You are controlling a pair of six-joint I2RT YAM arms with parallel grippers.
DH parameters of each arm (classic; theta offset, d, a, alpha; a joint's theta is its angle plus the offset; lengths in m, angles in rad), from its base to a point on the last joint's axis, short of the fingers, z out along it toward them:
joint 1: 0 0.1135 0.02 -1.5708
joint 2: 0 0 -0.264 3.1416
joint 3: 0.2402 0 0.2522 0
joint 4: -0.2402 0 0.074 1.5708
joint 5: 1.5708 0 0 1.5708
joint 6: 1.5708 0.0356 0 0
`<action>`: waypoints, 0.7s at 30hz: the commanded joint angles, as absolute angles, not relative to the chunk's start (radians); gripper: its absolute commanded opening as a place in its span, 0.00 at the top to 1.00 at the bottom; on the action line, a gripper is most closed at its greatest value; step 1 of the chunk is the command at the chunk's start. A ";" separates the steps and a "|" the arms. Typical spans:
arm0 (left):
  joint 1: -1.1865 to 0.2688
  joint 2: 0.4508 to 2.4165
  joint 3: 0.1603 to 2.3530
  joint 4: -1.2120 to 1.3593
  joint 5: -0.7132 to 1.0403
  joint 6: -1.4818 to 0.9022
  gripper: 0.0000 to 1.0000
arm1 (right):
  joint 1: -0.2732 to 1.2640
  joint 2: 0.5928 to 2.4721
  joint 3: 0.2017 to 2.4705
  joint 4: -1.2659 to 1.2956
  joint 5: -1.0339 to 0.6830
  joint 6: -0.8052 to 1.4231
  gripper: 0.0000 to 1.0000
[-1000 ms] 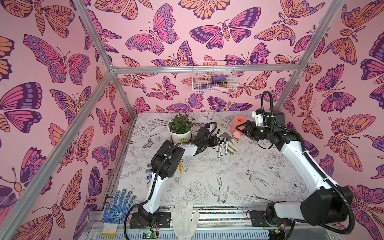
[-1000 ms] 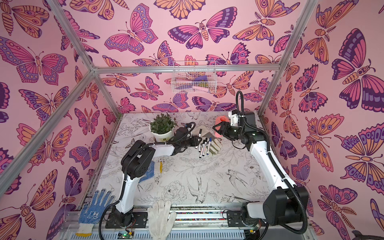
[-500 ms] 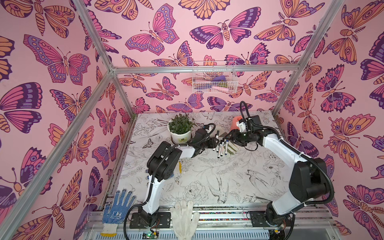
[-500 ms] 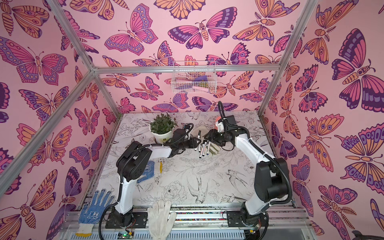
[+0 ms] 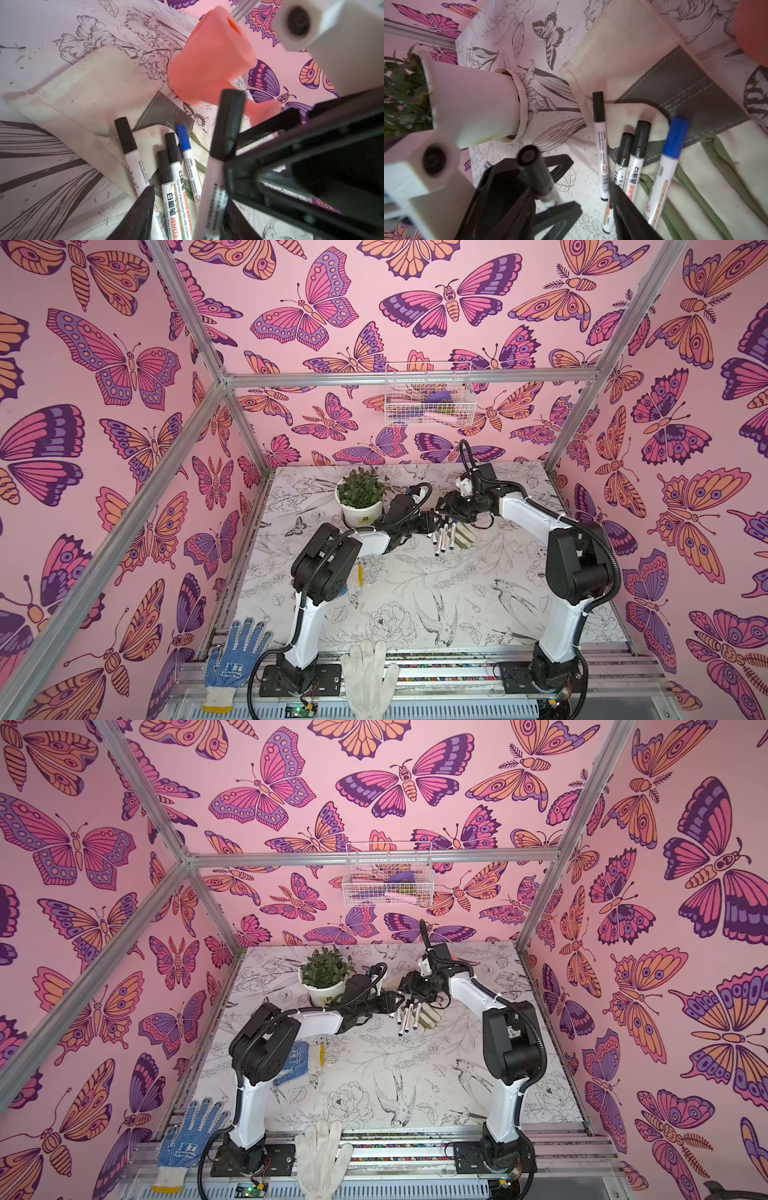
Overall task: Insert the pens into the pen caps
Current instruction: 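Lower the capped marker onto the marker pile and open the left gripper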
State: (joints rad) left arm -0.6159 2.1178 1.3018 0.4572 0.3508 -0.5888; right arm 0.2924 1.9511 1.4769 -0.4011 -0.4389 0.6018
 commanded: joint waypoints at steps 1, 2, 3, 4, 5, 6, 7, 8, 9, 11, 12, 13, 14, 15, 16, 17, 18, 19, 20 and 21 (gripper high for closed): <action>-0.620 2.151 1.334 0.488 0.376 -0.599 0.50 | 0.296 1.992 1.517 -0.413 -0.394 0.606 0.41; -0.623 2.158 1.338 0.489 0.377 -0.602 0.50 | 0.296 1.999 1.520 -0.413 -0.388 0.604 0.41; -0.623 2.164 1.341 0.489 0.377 -0.605 0.50 | 0.296 2.005 1.524 -0.414 -0.377 0.604 0.41; -0.623 2.169 1.342 0.490 0.378 -0.607 0.50 | 0.296 2.010 1.529 -0.415 -0.372 0.602 0.41; -0.622 2.174 1.345 0.493 0.379 -0.608 0.50 | 0.296 2.014 1.533 -0.416 -0.368 0.597 0.41; -0.623 2.181 1.349 0.493 0.380 -0.612 0.50 | 0.296 2.016 1.536 -0.420 -0.355 0.594 0.41; -0.623 2.186 1.350 0.495 0.384 -0.613 0.50 | 0.296 2.014 1.540 -0.423 -0.349 0.589 0.41; -0.623 2.189 1.350 0.500 0.387 -0.618 0.50 | 0.296 2.012 1.541 -0.426 -0.345 0.585 0.41; -0.623 2.192 1.349 0.505 0.389 -0.625 0.50 | 0.296 2.003 1.538 -0.427 -0.339 0.585 0.41; -0.622 2.185 1.338 0.518 0.391 -0.635 0.50 | 0.296 1.986 1.529 -0.419 -0.343 0.586 0.41; -0.623 2.177 1.327 0.529 0.389 -0.639 0.50 | 0.297 1.970 1.521 -0.409 -0.346 0.585 0.41; -0.622 2.167 1.314 0.541 0.385 -0.639 0.50 | 0.298 1.956 1.512 -0.400 -0.347 0.588 0.41; -0.620 2.154 1.299 0.547 0.378 -0.638 0.50 | 0.299 1.939 1.496 -0.382 -0.356 0.597 0.41; -0.621 2.138 1.284 0.554 0.371 -0.636 0.50 | 0.299 1.920 1.478 -0.361 -0.368 0.605 0.41; -0.617 2.120 1.261 0.567 0.360 -0.631 0.50 | 0.299 1.896 1.456 -0.339 -0.376 0.614 0.41; -0.615 2.099 1.233 0.582 0.351 -0.628 0.50 | 0.299 1.868 1.431 -0.321 -0.384 0.622 0.41; -0.610 2.082 1.208 0.593 0.347 -0.625 0.49 | 0.300 1.842 1.410 -0.306 -0.388 0.628 0.41; -0.604 2.057 1.177 0.608 0.343 -0.623 0.50 | 0.302 1.809 1.383 -0.289 -0.393 0.632 0.41; -0.597 2.029 1.139 0.619 0.333 -0.623 0.49 | 0.302 1.771 1.349 -0.270 -0.388 0.634 0.41; -0.592 1.994 1.094 0.634 0.320 -0.619 0.49 | 0.302 1.730 1.312 -0.254 -0.381 0.629 0.41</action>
State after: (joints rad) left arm -0.6132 2.0918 1.1660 0.5579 0.3489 -0.6304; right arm 0.2939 1.8343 1.3647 -0.3260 -0.3756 0.6144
